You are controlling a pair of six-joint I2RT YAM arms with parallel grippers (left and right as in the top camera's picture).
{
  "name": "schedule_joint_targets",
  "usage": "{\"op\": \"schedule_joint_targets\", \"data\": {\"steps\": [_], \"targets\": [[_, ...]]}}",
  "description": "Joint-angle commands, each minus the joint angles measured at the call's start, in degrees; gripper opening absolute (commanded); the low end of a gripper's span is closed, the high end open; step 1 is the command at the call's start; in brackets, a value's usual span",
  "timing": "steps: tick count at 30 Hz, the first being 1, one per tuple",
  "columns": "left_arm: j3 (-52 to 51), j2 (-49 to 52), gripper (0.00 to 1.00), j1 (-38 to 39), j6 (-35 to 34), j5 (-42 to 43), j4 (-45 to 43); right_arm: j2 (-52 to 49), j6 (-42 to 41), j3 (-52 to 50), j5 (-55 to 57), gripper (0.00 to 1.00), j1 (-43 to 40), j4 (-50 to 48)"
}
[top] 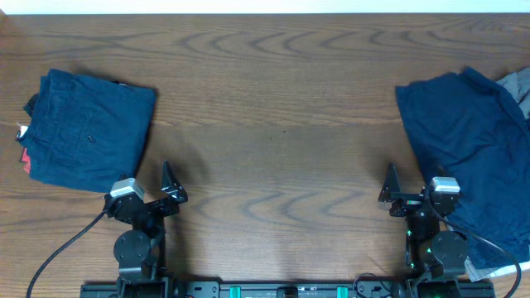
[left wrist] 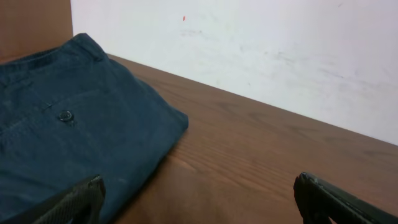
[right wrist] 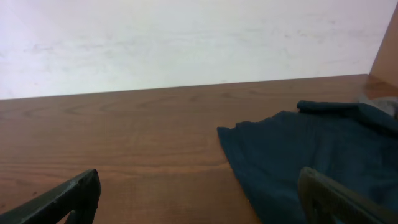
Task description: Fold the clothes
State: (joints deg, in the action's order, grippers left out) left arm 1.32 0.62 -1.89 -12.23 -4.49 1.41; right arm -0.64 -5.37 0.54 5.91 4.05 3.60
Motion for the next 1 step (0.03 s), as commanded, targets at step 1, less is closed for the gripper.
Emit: {"op": "schedule_joint_targets", "data": {"steps": [1], "targets": [[-1.09,-0.39,0.98,-0.28,-0.52,-0.7,2.23,0.33,0.74,-0.22,-0.37,0.99,-0.68,0.04]]}}
